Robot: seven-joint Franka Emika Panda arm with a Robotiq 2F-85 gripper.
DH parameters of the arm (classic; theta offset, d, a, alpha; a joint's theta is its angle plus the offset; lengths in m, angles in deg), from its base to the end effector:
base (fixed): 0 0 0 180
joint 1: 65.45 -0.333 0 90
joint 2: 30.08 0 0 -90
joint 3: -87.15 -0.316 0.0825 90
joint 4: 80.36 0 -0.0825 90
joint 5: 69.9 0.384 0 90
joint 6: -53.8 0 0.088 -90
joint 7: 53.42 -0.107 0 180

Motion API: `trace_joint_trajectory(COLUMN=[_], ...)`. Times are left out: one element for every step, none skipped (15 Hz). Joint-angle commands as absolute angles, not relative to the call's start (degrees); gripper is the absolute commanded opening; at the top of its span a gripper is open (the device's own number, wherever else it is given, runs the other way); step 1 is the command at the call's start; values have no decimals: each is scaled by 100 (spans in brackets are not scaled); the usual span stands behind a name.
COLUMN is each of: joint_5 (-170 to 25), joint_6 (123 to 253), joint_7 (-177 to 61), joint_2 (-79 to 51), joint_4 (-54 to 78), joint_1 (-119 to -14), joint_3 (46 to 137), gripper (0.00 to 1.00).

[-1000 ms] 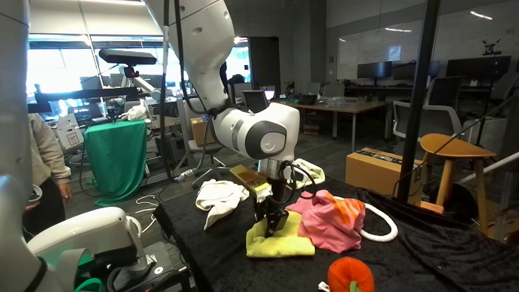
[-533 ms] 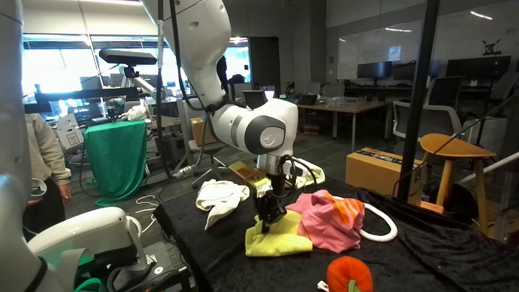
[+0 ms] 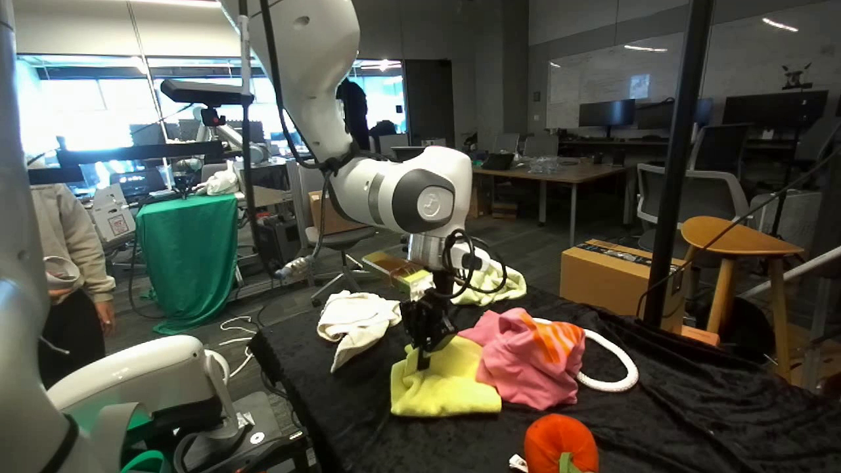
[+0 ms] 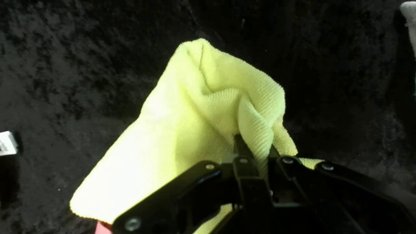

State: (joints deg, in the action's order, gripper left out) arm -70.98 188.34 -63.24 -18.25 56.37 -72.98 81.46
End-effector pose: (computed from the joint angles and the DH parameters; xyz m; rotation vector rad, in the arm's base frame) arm 0.4629 0.1099 0.2161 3.0771 0.1148 -0.3719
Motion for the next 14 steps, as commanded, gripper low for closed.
trace_joint_trajectory(joint_5=[-7405,-7455,-7529,-7572,-7623,-7646,-7654,-7662,-7653,-7599,-7595,-7571,-7551,-7545], joint_6=[18358,18265,18204,18125,18080,18075,18071,18097,18104,18116,18134,18145,18137,18138], joint_7=[-6515,-6525,-6580,-6608,-6659,-6705,-6704,-6719,-6710,-6651,-6642,-6626,-6623,-6610], joint_2=[-2447,-2526,-2566,-2568,-2560,-2545,-2524,-2491,-2474,-2482,-2503,-2530,-2544,-2607], joint_4=[5694,5667,5628,5579,5546,5525,5508,5490,5484,5494,5511,5526,5528,5556], joint_1=[-7410,-7413,-7424,-7426,-7431,-7432,-7429,-7429,-7428,-7424,-7426,-7424,-7422,-7421], joint_3=[8142,8122,8106,8090,8080,8071,8062,8053,8046,8036,8029,8024,8020,8014], gripper=[8,8,8,8,8,8,8,8,8,8,8,8,8,8])
